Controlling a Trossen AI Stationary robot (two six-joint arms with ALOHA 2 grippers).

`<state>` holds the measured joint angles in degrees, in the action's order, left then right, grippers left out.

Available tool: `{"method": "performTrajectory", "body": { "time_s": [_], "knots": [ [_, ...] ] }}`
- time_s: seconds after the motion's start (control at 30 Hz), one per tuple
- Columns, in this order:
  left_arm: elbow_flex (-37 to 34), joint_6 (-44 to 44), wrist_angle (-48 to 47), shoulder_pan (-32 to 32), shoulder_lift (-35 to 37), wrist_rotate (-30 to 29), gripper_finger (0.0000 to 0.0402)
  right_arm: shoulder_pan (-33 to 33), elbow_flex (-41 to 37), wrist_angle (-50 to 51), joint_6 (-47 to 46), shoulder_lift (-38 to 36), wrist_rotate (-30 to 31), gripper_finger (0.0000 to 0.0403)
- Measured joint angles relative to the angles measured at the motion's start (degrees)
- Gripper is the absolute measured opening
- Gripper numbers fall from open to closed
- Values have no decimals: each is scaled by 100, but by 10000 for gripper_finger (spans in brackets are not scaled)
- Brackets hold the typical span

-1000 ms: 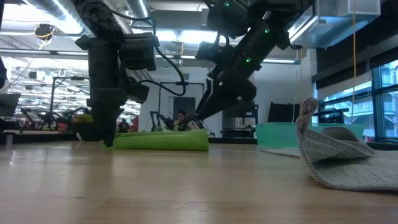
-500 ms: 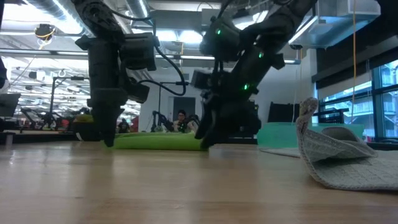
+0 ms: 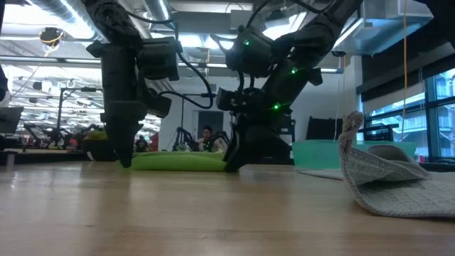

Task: Roll microfiber towels into tight, uniform cylinder then place into a basket
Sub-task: Roll the green microfiber cloth

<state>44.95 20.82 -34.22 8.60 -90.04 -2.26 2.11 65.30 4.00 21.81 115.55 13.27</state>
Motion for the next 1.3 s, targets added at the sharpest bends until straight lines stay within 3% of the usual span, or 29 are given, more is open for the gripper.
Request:
{"method": "performTrajectory", "body": {
  "time_s": [0.17, 0.23, 0.47, 0.7, 1.0, 1.3],
  "knots": [
    [0, 0, 45, 0, 0, 1, 0, 55, -9, 21, -51, 17, 220, 25],
    [0, -9, 50, 0, 0, 1, 0, 63, -9, 26, -54, 17, 229, 12],
    [0, -294, 17, 0, 0, 72, 0, 216, -3, 106, -273, 6, -96, 7],
    [33, -492, -48, 0, 6, 503, 0, 293, -2, 138, -313, -2, -377, 6],
    [791, -637, -907, 73, 11, 472, 0, 293, -9, 152, -311, 1, -402, 6],
    [1322, -567, -1104, 605, 20, 500, 0, 291, -11, 156, -311, 4, -416, 6]
  ]
}}
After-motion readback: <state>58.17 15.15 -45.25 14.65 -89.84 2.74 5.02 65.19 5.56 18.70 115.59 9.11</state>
